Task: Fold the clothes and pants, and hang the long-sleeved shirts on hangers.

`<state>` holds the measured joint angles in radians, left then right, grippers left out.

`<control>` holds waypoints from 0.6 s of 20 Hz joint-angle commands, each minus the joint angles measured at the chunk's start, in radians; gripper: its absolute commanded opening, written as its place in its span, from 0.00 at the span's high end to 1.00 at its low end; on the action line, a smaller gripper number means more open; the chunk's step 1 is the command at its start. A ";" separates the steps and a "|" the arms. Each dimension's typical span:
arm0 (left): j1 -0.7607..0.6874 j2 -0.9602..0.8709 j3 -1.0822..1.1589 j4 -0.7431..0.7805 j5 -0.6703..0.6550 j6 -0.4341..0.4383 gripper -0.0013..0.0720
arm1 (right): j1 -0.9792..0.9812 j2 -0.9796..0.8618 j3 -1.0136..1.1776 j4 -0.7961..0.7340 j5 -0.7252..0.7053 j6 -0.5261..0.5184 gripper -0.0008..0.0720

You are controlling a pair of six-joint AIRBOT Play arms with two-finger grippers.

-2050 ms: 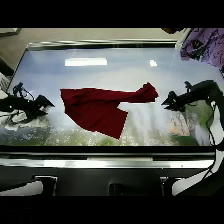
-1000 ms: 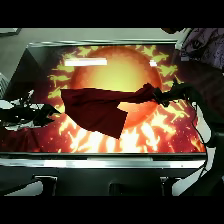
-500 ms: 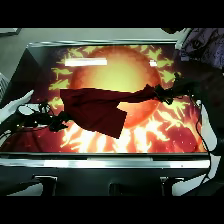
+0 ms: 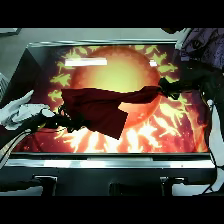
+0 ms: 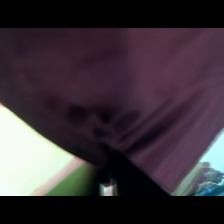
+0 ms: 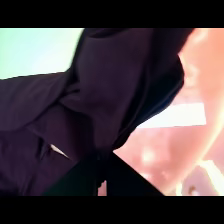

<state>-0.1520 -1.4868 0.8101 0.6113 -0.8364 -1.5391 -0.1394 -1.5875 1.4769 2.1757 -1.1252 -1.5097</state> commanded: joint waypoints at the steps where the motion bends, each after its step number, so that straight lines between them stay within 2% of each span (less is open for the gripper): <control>1: -0.009 0.004 0.064 -0.061 -0.025 0.032 0.96 | 0.000 0.083 0.010 -0.002 -0.018 0.010 0.94; 3: 0.048 0.053 0.194 -0.043 -0.075 0.050 0.96 | 0.000 0.129 0.074 -0.036 -0.019 0.011 0.94; 6: 0.169 0.153 0.521 0.071 -0.196 0.031 0.96 | 0.000 0.196 0.265 -0.110 -0.070 0.034 0.94; 9: 0.270 0.254 0.877 0.192 -0.343 -0.025 0.96 | 0.000 0.296 0.467 -0.226 -0.188 0.064 0.94; 12: 0.365 0.385 1.118 0.226 -0.433 -0.026 0.96 | 0.000 0.446 0.555 -0.311 -0.336 0.071 0.94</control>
<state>0.1272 -1.2068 1.6917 0.7689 -1.1595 -1.5475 -0.1394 -1.2610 1.9274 1.9682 -1.3224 -1.4567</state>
